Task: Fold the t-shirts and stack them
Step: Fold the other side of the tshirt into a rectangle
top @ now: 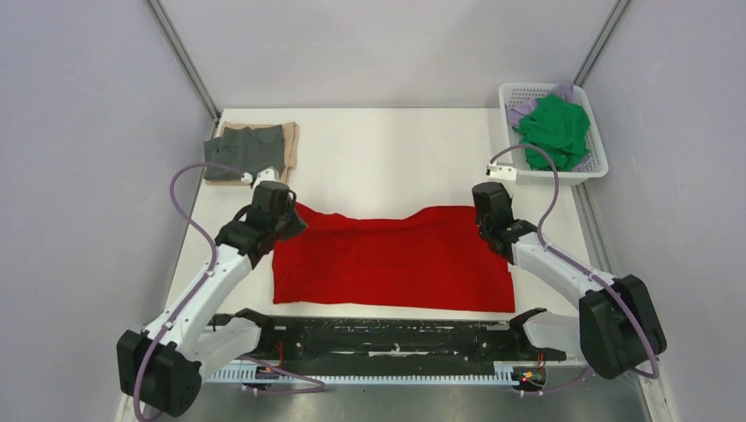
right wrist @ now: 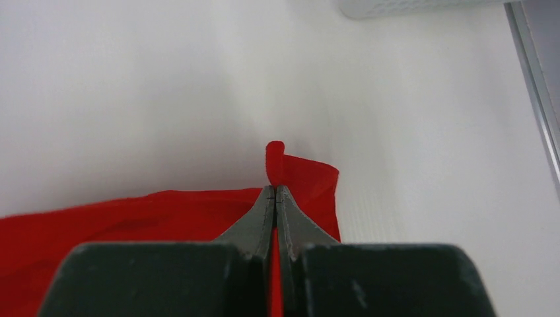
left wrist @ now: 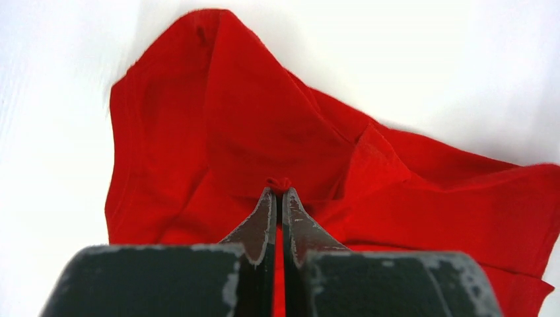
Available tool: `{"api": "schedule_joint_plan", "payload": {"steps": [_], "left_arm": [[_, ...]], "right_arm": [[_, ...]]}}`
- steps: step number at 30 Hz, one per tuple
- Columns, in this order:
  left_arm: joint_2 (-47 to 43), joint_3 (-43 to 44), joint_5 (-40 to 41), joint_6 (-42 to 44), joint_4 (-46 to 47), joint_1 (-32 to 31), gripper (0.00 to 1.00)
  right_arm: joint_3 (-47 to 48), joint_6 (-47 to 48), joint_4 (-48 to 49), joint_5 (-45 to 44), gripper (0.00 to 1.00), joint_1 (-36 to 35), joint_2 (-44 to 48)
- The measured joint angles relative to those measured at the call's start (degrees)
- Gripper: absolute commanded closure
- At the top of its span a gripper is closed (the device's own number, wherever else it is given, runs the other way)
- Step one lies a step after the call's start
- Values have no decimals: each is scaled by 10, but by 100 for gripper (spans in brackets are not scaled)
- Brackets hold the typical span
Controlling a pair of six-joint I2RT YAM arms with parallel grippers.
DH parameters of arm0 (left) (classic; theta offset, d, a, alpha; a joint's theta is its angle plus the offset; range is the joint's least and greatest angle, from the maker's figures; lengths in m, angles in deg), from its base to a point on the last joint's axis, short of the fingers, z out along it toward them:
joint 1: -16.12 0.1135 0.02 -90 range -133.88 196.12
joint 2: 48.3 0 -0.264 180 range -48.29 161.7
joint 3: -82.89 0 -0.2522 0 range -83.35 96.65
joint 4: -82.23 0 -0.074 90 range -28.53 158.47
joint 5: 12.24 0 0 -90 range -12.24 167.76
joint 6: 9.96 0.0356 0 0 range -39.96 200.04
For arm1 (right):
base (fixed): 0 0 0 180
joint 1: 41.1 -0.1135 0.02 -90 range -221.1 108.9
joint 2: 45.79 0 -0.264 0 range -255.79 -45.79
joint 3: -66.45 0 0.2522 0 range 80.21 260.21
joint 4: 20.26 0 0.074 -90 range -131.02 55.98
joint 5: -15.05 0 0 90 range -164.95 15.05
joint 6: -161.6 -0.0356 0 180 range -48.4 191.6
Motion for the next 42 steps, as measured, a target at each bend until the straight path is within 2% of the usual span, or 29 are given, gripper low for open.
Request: {"api": "schedule_joint_plan", "payload": {"steps": [14, 15, 17, 18, 22, 25, 26, 27, 28, 30, 31, 38, 42], "left_arm": [[-114, -75, -26, -57, -60, -10, 98], [-119, -78, -27, -61, -65, -10, 97], [-130, -82, -27, -66, -80, -11, 86], [-136, -84, -28, -69, -86, -11, 84], [-170, -104, -31, -79, -103, -11, 81], [-188, -128, -45, -89, -118, -12, 78], [-192, -135, -51, -94, -121, -12, 74], [-198, -144, -60, -101, -123, -12, 68], [-205, -153, -68, -107, -125, -12, 55], [-223, -169, -82, -118, -135, -13, 12], [-230, -172, -89, -120, -141, -14, 1], [-274, -132, -112, -133, -169, -15, 0], [-237, -95, -129, -128, -114, -15, 0]], "right_arm": [[-113, -2, -5, -7, 100, -15, 122], [-118, -2, -7, -7, 100, -16, 126], [-127, -3, -9, -7, 100, -17, 136], [-131, -3, -9, -7, 98, -19, 140], [-141, -8, -16, -6, 94, -20, 147], [-150, -19, -30, -2, 86, -20, 148], [-155, -24, -37, 2, 80, -20, 151], [-162, -28, -43, 4, 69, -20, 156], [-168, -33, -48, 5, 51, -20, 162], [-185, -44, -68, 9, 11, -20, 180], [-189, -52, -77, 9, 2, -20, 186], [-183, -57, -132, 16, 2, -20, 246], [-169, -51, -115, 39, 2, -20, 277]]}}
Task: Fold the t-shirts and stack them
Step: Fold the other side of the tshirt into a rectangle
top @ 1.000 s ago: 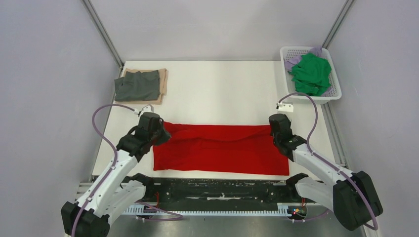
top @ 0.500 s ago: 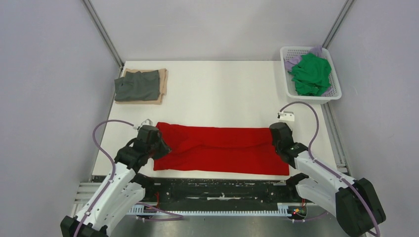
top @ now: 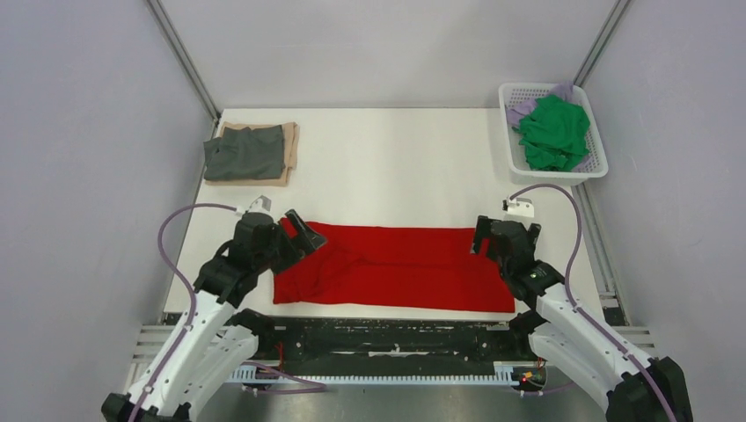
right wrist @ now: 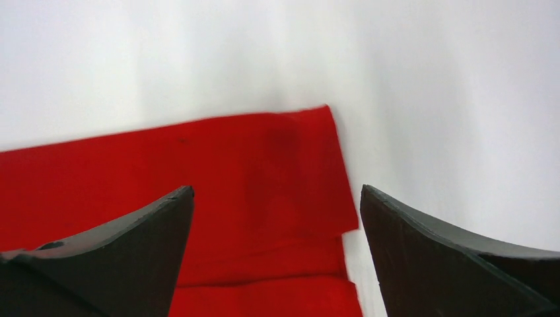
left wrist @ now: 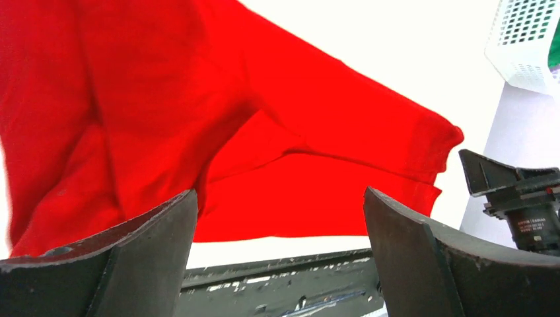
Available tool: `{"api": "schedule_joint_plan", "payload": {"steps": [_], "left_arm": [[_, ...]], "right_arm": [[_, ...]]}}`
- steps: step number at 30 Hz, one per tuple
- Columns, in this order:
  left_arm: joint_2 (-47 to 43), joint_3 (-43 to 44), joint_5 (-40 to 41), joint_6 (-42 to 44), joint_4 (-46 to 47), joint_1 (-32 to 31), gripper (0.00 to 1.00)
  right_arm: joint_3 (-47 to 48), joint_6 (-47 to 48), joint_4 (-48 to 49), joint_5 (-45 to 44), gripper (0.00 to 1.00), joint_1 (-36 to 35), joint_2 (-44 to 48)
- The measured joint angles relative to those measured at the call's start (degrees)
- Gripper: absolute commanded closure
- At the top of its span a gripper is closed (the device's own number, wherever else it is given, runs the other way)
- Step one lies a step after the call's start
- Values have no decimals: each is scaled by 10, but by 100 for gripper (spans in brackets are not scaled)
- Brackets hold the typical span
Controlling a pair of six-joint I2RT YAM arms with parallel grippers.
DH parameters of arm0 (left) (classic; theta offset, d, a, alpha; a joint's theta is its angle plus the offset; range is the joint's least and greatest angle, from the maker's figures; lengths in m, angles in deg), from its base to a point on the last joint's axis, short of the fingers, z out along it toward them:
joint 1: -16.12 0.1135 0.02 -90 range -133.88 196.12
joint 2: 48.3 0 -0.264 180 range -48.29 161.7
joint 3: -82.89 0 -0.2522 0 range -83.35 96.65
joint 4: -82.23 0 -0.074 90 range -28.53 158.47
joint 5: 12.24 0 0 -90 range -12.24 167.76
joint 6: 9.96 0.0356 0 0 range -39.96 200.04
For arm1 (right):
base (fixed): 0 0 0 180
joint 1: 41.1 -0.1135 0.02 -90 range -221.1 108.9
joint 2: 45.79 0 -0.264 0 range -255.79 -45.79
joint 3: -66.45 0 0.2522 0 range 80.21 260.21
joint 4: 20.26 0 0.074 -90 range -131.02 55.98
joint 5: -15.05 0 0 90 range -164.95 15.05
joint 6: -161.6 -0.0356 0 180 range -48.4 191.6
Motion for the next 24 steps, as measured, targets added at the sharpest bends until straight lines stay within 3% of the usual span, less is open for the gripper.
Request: {"api": "schedule_joint_plan", "payload": {"steps": [7, 11, 24], "left_arm": [[229, -2, -52, 15, 180, -7, 0], [327, -5, -45, 38, 229, -20, 0], [369, -17, -19, 47, 256, -139, 0]], "right_arm": [[0, 7, 79, 86, 2, 0, -1], [0, 11, 91, 118, 2, 0, -20], [-1, 19, 96, 129, 2, 0, -27]]}}
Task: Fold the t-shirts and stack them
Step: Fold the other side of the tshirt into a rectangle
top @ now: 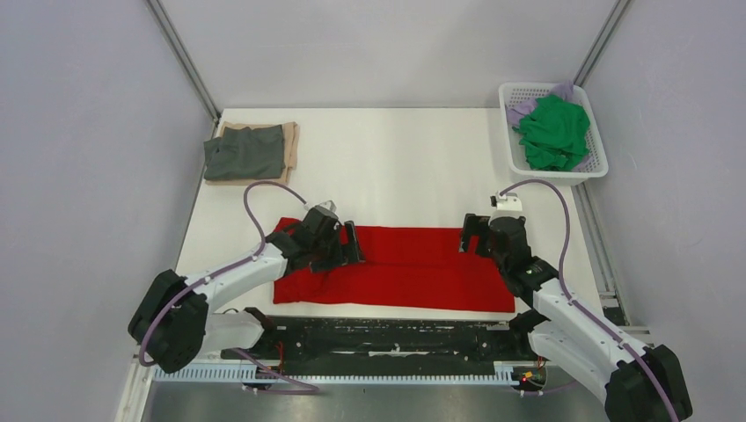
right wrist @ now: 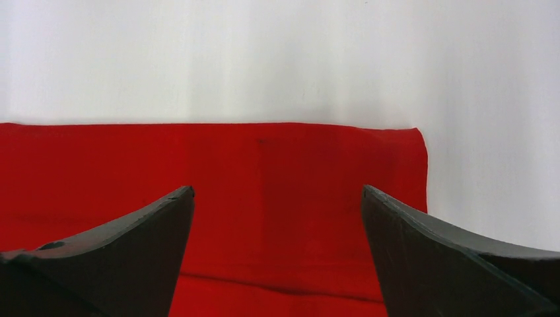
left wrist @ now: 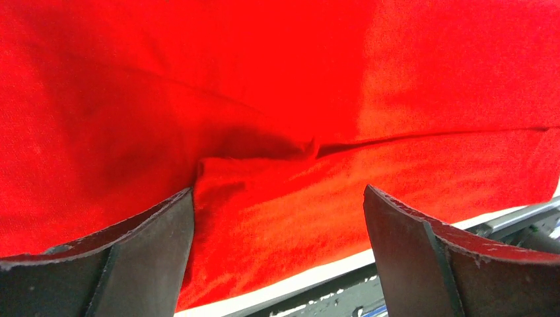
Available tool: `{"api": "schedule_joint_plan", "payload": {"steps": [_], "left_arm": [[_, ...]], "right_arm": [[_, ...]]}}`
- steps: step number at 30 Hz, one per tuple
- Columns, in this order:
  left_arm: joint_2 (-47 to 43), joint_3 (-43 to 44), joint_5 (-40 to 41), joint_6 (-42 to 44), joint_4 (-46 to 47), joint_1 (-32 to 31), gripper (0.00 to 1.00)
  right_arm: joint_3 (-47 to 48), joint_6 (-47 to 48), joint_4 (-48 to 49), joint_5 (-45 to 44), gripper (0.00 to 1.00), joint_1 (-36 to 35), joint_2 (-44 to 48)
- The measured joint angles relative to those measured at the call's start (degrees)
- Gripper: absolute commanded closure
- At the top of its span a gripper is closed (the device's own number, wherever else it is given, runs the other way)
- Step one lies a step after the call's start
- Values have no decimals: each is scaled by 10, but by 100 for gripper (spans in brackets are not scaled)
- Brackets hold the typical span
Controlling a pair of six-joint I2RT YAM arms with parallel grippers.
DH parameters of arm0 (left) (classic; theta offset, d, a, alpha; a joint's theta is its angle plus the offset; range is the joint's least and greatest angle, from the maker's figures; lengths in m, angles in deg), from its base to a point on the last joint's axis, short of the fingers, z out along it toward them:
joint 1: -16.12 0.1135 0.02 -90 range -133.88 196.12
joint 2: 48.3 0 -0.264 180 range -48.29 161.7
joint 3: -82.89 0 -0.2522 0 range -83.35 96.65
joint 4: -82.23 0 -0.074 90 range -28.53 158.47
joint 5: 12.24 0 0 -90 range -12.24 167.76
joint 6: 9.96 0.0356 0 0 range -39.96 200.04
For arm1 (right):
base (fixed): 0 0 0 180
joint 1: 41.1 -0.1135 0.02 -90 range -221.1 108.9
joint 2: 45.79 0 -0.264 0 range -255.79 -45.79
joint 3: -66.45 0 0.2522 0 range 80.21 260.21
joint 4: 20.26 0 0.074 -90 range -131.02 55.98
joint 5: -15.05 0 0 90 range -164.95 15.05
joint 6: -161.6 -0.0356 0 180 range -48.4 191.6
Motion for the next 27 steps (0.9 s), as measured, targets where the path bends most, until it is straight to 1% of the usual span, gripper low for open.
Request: {"api": "schedule_joint_plan", "payload": {"steps": [4, 8, 13, 17, 20, 24, 27], "left_arm": [[-48, -13, 35, -7, -23, -50, 0], [-90, -38, 47, -20, -24, -87, 0], [-84, -67, 49, -31, -15, -118, 0], [-80, -69, 50, -31, 8, -159, 0], [-81, -65, 65, -31, 8, -189, 0], [-93, -54, 91, -31, -21, -198, 0], [-134, -49, 108, -34, -47, -198, 0]], "right_arm": [[0, 0, 1, 0, 2, 0, 0], [0, 1, 5, 0, 2, 0, -3], [-1, 10, 10, 5, 2, 0, -22], [-1, 13, 12, 16, 2, 0, -36], [-2, 16, 14, 21, 2, 0, -38], [-2, 18, 17, 24, 2, 0, -37], [-2, 22, 21, 26, 2, 0, -36]]}}
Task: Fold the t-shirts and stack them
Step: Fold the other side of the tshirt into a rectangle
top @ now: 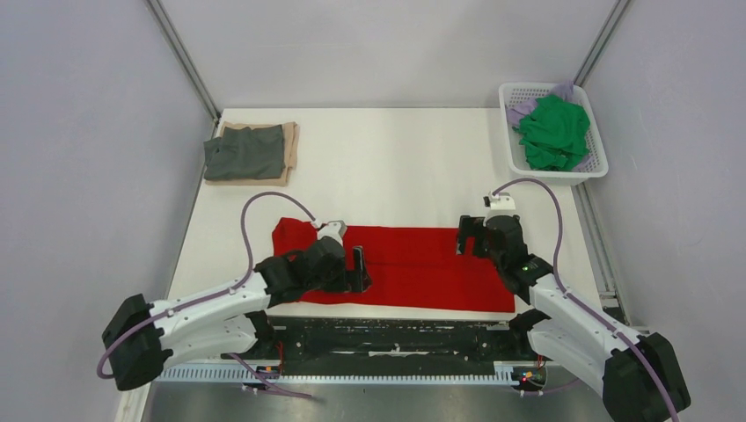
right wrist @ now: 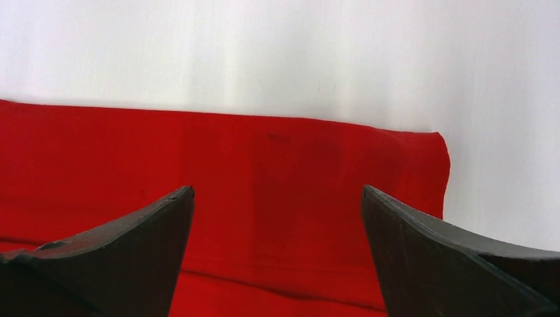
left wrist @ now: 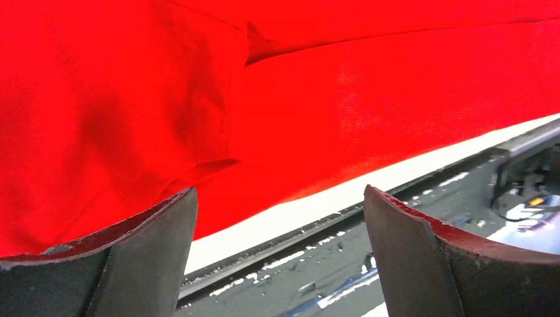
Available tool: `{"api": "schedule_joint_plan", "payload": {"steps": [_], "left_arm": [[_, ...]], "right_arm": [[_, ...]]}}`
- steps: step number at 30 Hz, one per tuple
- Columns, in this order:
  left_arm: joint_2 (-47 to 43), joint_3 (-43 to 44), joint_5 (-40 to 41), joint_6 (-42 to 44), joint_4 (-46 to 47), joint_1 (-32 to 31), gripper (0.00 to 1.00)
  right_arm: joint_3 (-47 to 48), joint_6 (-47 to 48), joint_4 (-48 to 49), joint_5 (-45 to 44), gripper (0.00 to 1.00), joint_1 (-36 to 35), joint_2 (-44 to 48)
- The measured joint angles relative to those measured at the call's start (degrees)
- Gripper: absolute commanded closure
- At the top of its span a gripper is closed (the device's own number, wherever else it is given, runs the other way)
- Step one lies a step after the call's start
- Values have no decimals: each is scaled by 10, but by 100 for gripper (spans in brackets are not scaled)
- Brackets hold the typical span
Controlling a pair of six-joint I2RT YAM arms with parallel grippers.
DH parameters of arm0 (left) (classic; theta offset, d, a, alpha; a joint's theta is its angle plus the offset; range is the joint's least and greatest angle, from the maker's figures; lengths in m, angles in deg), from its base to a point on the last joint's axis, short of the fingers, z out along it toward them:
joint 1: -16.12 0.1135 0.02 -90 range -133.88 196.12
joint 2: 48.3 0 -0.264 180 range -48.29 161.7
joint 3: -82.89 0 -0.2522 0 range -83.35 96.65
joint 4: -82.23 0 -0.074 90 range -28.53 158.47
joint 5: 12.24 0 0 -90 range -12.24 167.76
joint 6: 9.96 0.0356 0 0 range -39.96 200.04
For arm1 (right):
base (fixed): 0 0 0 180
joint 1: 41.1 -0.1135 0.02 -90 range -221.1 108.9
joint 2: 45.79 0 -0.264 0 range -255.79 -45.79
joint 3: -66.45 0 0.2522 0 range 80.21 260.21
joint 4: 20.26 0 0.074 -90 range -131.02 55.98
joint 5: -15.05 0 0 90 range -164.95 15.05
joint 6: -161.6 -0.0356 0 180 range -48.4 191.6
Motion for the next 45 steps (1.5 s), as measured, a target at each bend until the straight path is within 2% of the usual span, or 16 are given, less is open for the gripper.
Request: {"api": "schedule_joint_plan", "payload": {"steps": [5, 8, 18, 21, 25, 30, 35, 37, 40, 42, 45], "left_arm": [[-79, 0, 31, -16, -5, 0, 0], [-79, 0, 46, -17, 8, 11, 0], [141, 45, 3, -15, 102, 26, 0], [185, 45, -12, -14, 123, 27, 0], [196, 48, -35, -10, 152, 28, 0], [151, 48, -44, -5, 132, 29, 0], [-8, 48, 12, -8, 56, 33, 0], [-43, 47, 28, -17, 30, 49, 0], [-52, 27, 27, -31, 19, 119, 0], [-23, 8, 14, -41, 28, 172, 0], [68, -6, -1, -52, 44, 229, 0]], "right_arm": [[0, 3, 10, 8, 2, 0, -7], [0, 4, 14, 17, 2, 0, -21], [0, 5, 16, 30, 2, 0, -38], [0, 9, 14, 31, 2, 0, -39], [1, 15, 3, 33, 2, 0, -43], [1, 22, 2, 34, 2, 0, -44], [14, 26, 9, 54, 2, 0, -71], [21, 26, 14, 71, 2, 0, -90], [30, 24, 35, 101, 2, 0, -120], [34, 23, 47, 126, 2, 0, -140], [34, 23, 60, 155, 2, -1, -163]]}}
